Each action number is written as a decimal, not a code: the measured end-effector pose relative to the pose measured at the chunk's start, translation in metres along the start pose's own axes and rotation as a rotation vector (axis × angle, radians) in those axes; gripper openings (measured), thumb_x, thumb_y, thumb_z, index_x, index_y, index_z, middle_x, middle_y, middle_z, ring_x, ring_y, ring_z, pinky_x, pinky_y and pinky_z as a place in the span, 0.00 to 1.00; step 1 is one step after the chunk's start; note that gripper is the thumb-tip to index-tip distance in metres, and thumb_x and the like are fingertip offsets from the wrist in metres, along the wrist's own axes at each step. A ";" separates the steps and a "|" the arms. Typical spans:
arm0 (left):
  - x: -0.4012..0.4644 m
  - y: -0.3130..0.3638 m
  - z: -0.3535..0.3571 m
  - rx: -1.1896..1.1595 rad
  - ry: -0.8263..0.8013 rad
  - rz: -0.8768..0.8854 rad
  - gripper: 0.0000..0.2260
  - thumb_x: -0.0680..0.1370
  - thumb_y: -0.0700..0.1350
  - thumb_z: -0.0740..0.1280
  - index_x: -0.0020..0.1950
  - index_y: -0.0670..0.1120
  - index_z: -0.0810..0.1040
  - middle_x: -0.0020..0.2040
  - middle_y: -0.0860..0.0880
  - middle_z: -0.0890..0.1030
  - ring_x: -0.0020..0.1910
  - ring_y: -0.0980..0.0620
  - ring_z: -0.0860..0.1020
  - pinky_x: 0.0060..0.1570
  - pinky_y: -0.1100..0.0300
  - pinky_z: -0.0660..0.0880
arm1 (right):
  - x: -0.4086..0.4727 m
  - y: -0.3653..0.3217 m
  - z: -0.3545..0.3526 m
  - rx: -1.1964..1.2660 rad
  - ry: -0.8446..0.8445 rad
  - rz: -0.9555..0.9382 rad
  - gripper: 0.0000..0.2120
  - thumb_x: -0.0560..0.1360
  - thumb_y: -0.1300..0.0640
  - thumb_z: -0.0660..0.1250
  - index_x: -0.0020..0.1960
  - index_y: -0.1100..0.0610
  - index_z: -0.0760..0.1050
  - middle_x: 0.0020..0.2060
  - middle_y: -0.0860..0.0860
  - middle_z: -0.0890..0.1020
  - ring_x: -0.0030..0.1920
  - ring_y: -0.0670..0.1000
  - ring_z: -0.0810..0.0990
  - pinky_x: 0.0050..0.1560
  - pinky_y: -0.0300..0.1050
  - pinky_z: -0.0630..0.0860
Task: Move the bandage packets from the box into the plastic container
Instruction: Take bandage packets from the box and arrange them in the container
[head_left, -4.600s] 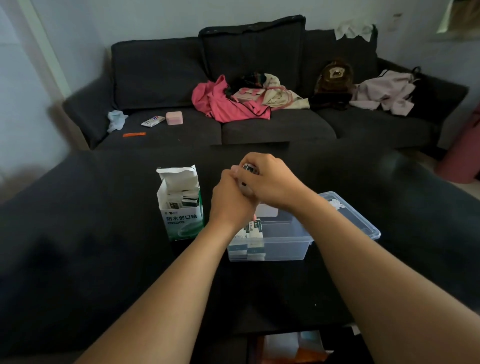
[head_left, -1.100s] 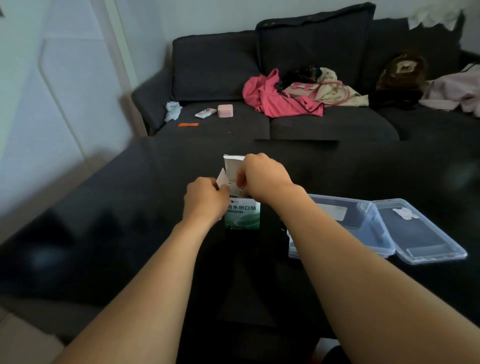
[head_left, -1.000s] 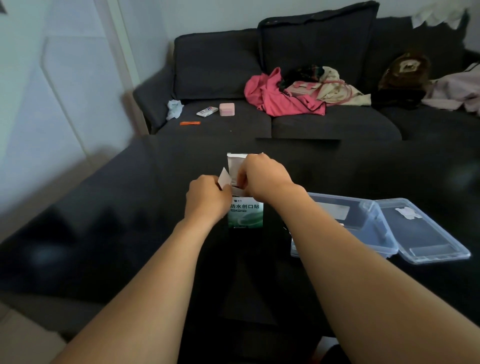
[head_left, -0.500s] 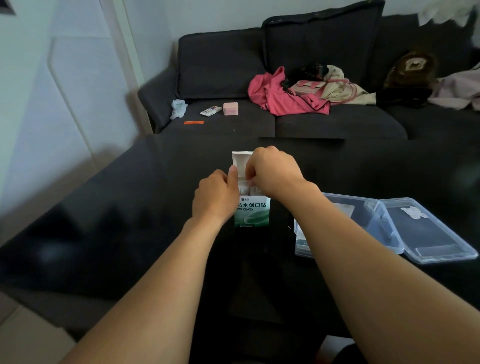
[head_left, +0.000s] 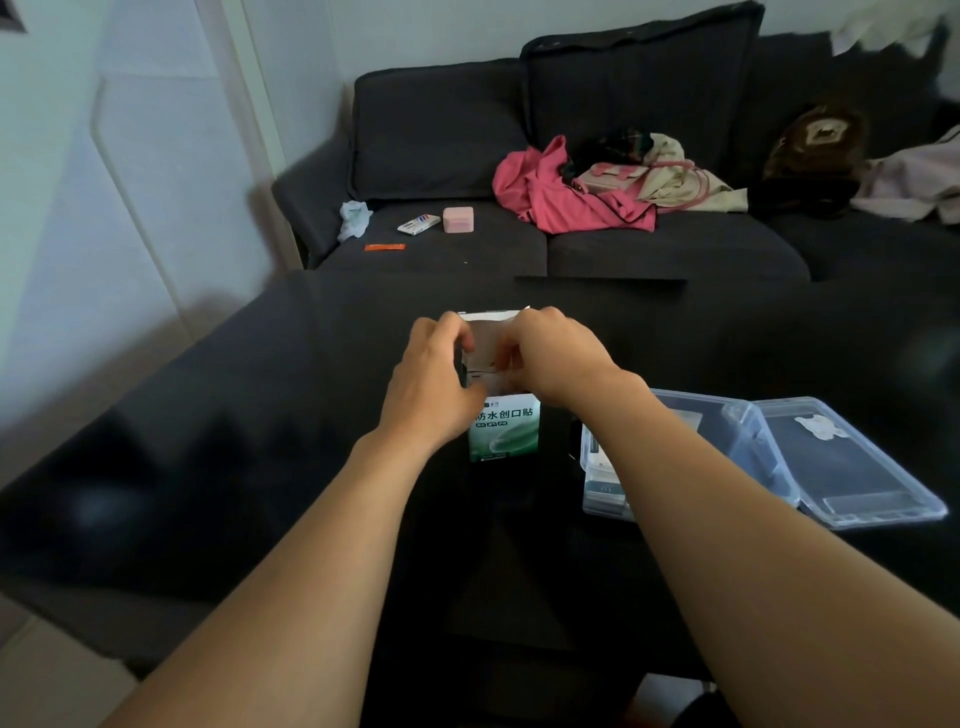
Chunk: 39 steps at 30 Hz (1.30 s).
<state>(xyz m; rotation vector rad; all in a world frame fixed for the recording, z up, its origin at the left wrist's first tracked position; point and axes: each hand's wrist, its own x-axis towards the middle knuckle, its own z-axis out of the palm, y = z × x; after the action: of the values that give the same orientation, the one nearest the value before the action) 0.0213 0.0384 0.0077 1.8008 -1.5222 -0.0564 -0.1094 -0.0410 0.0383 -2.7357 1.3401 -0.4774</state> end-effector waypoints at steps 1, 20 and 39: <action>0.000 0.000 0.000 -0.003 0.002 0.002 0.18 0.72 0.43 0.75 0.51 0.53 0.68 0.53 0.52 0.72 0.40 0.47 0.79 0.41 0.48 0.77 | 0.000 0.000 -0.001 0.014 -0.005 -0.012 0.12 0.70 0.60 0.75 0.51 0.49 0.81 0.47 0.51 0.79 0.43 0.54 0.81 0.40 0.49 0.79; 0.001 0.002 -0.001 -0.004 -0.076 -0.139 0.12 0.77 0.39 0.64 0.54 0.52 0.82 0.51 0.47 0.83 0.48 0.44 0.81 0.46 0.54 0.78 | 0.001 -0.011 -0.001 0.030 -0.062 -0.005 0.11 0.72 0.64 0.73 0.45 0.48 0.84 0.45 0.50 0.80 0.39 0.54 0.78 0.38 0.45 0.72; 0.004 0.003 0.006 -0.023 -0.159 -0.224 0.15 0.76 0.42 0.62 0.50 0.57 0.86 0.53 0.50 0.84 0.39 0.44 0.84 0.50 0.52 0.82 | -0.003 -0.011 0.003 0.027 -0.054 -0.002 0.05 0.73 0.58 0.73 0.44 0.49 0.85 0.43 0.51 0.78 0.37 0.55 0.78 0.38 0.44 0.70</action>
<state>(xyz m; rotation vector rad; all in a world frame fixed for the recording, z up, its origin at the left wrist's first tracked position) 0.0174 0.0316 0.0069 1.9803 -1.4131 -0.3321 -0.1020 -0.0318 0.0367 -2.7084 1.3090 -0.4150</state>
